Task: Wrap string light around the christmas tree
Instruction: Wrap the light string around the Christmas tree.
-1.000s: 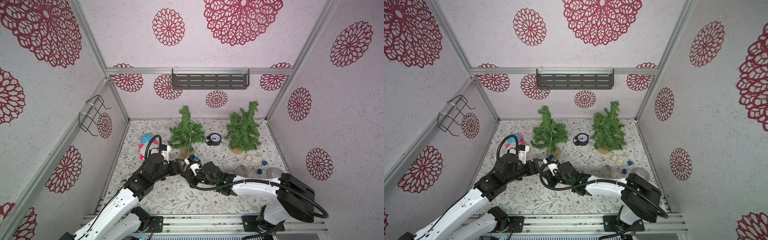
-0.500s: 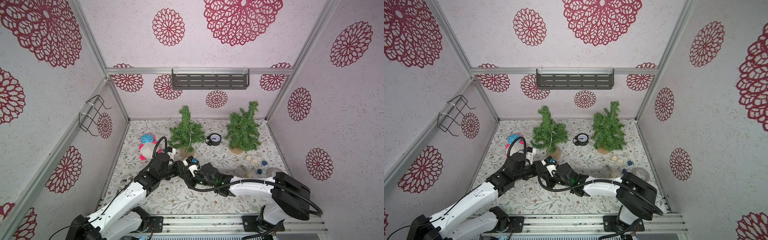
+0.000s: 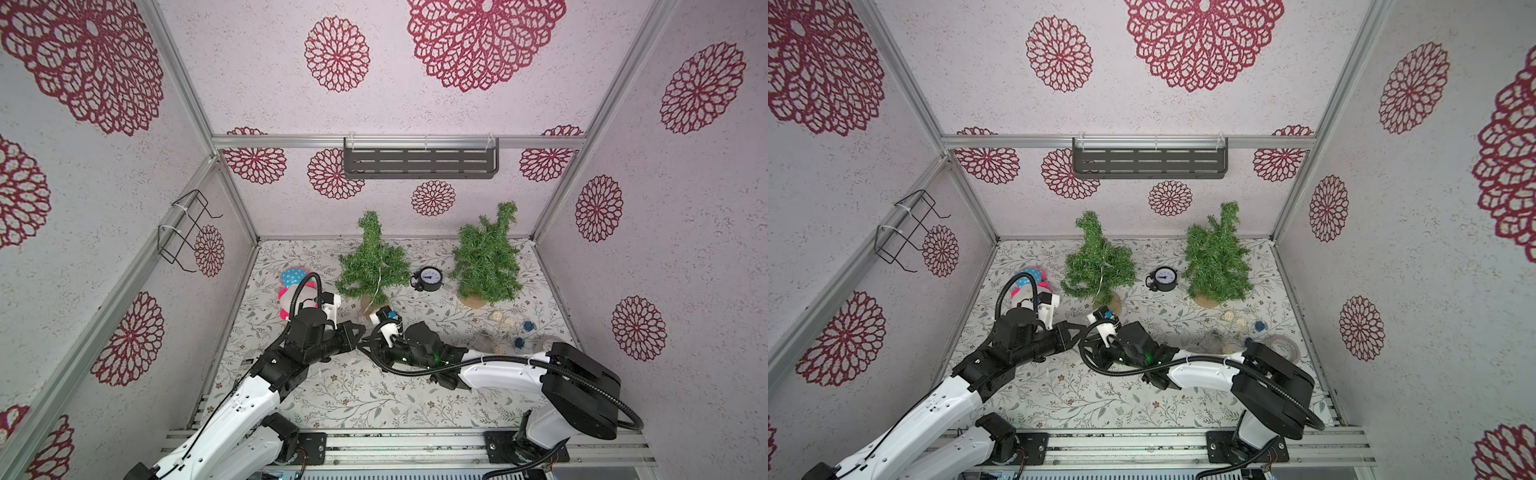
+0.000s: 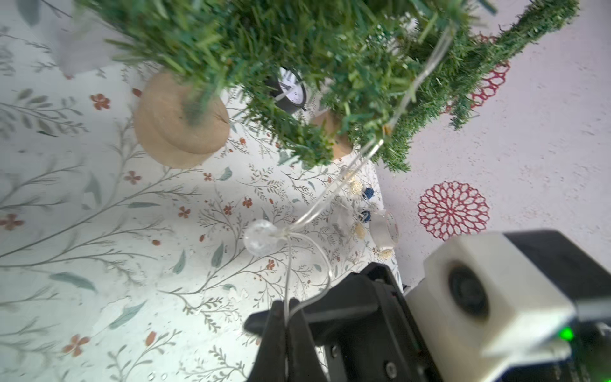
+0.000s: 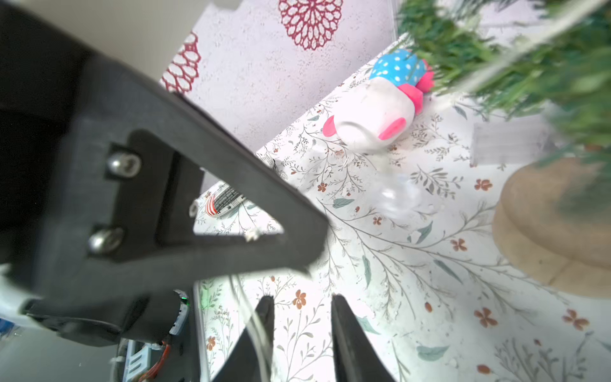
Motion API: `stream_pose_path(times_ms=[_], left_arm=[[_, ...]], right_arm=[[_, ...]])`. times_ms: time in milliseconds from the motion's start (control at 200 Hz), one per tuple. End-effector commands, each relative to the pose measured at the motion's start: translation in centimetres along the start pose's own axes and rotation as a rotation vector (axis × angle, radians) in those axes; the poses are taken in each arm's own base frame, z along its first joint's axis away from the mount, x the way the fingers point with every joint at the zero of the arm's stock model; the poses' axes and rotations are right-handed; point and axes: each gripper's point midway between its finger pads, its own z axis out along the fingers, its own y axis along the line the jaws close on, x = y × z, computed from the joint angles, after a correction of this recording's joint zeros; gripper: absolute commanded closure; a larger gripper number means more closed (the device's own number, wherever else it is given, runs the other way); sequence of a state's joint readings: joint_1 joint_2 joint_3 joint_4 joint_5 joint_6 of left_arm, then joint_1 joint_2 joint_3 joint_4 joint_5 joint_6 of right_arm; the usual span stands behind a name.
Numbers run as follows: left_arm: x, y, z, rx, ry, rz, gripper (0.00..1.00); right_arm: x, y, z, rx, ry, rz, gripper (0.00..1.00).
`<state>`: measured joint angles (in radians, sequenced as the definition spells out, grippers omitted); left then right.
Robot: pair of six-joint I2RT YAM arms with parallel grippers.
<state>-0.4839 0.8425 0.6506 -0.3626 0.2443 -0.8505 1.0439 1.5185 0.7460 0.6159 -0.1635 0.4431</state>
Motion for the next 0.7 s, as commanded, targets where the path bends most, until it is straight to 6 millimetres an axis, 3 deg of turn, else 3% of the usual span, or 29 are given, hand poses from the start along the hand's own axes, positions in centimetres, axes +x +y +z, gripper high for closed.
stream_pose_path(times_ms=[0, 200, 305, 415, 515, 580, 696], left_arm=[[-0.9, 2.4, -1.2, -0.119, -0.023, 0.005, 1.00], [-2.4, 3.1, -0.8, -0.176, -0.009, 0.054, 1.00], [-3.0, 4.7, -0.8, -0.279, 0.011, 0.105, 1.00], [-5.3, 5.7, -1.8, -0.379, -0.032, 0.168, 1.00], [-7.3, 4.8, -2.0, -0.387, -0.061, 0.228, 1.00], [-8.3, 4.7, -2.0, -0.415, -0.063, 0.276, 1.00], [-10.4, 4.9, -2.6, -0.495, -0.071, 0.367, 1.00]], right_arm=[[-4.3, 0.2, -2.3, -0.003, -0.094, 0.018, 0.50], [-8.9, -3.3, -4.5, 0.167, -0.126, -0.025, 0.40], [-12.1, -4.5, -5.6, 0.229, -0.173, -0.068, 0.38], [-15.9, -5.9, -6.6, 0.332, -0.218, -0.152, 0.37], [-19.7, -8.2, -7.5, 0.417, -0.268, -0.157, 0.37], [-21.8, -8.7, -7.3, 0.429, -0.281, -0.175, 0.35], [-24.1, -8.0, -5.8, 0.387, -0.281, -0.248, 0.24]])
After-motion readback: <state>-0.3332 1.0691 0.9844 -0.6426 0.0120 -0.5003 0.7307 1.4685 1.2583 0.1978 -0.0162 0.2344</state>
